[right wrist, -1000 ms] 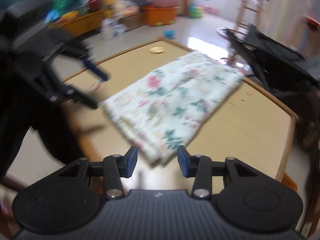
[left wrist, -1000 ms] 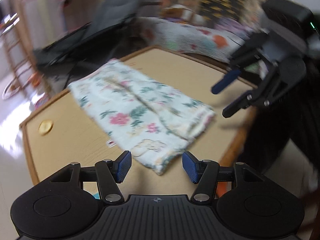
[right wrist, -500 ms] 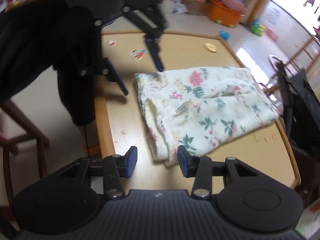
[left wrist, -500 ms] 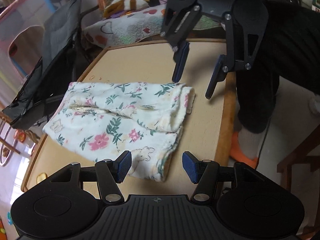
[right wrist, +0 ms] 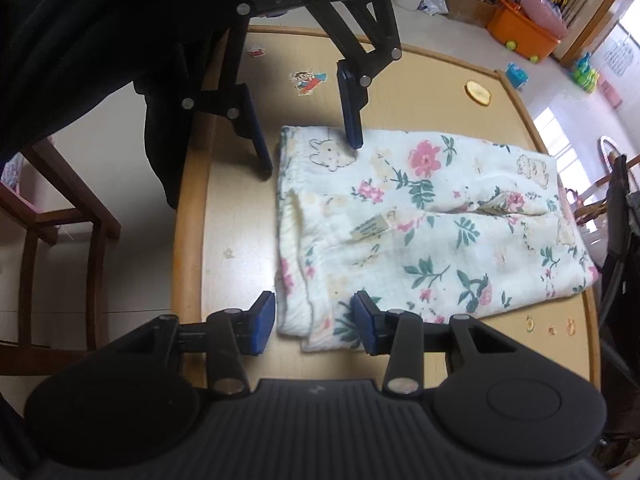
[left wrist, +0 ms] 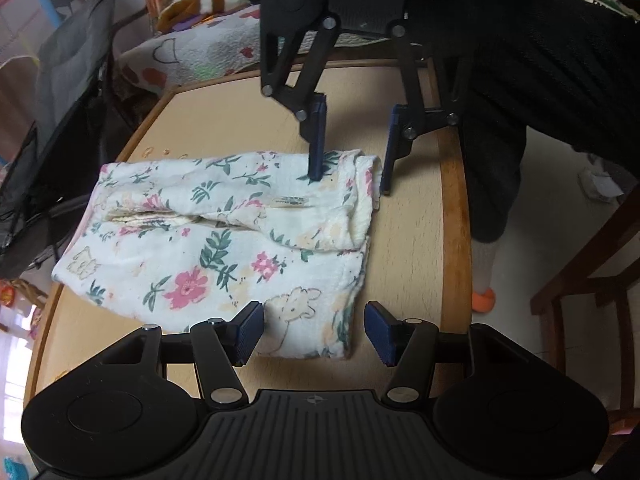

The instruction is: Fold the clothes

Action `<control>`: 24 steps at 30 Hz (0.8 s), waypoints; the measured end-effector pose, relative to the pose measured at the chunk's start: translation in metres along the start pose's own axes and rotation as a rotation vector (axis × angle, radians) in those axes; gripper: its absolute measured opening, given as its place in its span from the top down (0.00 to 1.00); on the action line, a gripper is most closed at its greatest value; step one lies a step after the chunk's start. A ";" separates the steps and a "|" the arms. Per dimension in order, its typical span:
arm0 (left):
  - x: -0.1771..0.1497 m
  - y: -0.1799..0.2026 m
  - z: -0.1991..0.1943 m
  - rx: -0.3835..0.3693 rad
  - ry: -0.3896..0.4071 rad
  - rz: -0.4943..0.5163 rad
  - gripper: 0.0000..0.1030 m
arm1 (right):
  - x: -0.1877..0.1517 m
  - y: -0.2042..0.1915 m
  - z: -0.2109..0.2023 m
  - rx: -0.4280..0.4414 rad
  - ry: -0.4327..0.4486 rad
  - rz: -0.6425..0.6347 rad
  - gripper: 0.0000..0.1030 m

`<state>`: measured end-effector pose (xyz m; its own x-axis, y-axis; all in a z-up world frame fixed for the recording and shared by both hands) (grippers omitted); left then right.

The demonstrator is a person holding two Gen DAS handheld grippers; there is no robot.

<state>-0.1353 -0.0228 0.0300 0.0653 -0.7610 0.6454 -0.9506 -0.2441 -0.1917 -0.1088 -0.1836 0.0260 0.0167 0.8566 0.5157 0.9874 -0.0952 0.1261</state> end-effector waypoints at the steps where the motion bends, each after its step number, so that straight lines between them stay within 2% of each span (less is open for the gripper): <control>1: 0.000 -0.004 0.002 -0.009 0.005 -0.010 0.44 | 0.001 0.002 0.001 0.007 -0.004 0.008 0.59; 5: -0.004 -0.024 0.008 -0.040 0.023 -0.086 0.48 | 0.003 0.011 0.003 0.021 -0.015 0.039 0.64; 6: -0.004 -0.028 0.009 -0.048 0.025 -0.110 0.56 | 0.003 0.012 0.003 0.024 -0.014 0.050 0.68; 7: -0.004 -0.030 0.010 -0.061 0.025 -0.126 0.59 | 0.002 0.014 0.003 0.026 -0.013 0.060 0.73; 11: 0.001 -0.030 0.015 -0.086 -0.002 -0.124 0.69 | 0.000 0.016 0.002 0.025 0.000 0.094 0.80; 15: 0.006 -0.028 0.019 -0.075 -0.018 -0.133 0.79 | 0.001 0.021 0.003 0.013 -0.003 0.129 0.89; 18: 0.007 -0.030 0.020 -0.055 -0.024 -0.163 0.85 | 0.002 0.023 0.004 0.005 -0.008 0.140 0.91; 21: 0.007 -0.031 0.018 -0.042 -0.028 -0.191 0.88 | 0.001 0.020 0.003 -0.006 -0.008 0.143 0.92; 24: 0.008 -0.026 0.018 -0.026 -0.030 -0.169 0.89 | 0.000 0.016 0.000 0.002 -0.009 0.158 0.92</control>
<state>-0.1051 -0.0332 0.0265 0.2334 -0.7283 0.6443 -0.9328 -0.3547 -0.0630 -0.0933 -0.1855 0.0279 0.1728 0.8355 0.5216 0.9727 -0.2279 0.0428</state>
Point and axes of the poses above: each gripper's, at about its wrist camera, not at the fingertips, and z roughly the way its jaws point, y to its right, x to its top, the point moved 1 cm from there along z, roughly the way its jaws point, and after that the axes turned 10 degrees about y, right-handed, at the moved point
